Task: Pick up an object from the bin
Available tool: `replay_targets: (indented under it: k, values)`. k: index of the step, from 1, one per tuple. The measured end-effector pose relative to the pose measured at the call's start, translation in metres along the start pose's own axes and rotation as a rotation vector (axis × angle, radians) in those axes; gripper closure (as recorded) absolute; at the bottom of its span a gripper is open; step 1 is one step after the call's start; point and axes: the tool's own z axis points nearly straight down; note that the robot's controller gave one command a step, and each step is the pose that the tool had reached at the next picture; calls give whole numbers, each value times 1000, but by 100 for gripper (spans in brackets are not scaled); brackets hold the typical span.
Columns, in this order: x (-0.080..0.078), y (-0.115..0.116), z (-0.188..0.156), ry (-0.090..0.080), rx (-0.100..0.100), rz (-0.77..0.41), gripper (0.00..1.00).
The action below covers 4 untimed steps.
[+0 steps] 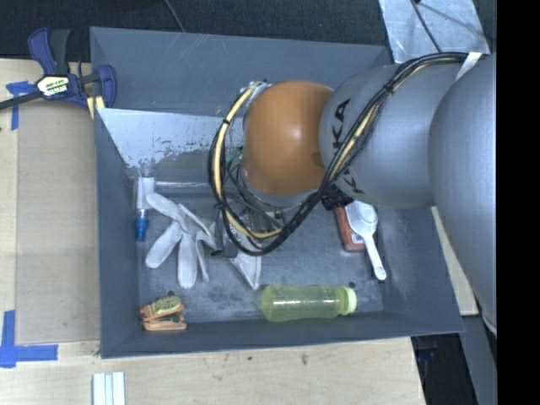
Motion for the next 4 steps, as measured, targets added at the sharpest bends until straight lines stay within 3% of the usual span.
replay_targets:
  k: [1, 2, 3, 4]
  values:
    - [0, 0, 0, 0, 0, 0, 100]
    - [22, 5, -3, 1, 1, 42, 100]
    - [18, 32, -14, 3, 1, 122, 0]
    - [18, 32, -14, 3, 1, 122, 0]
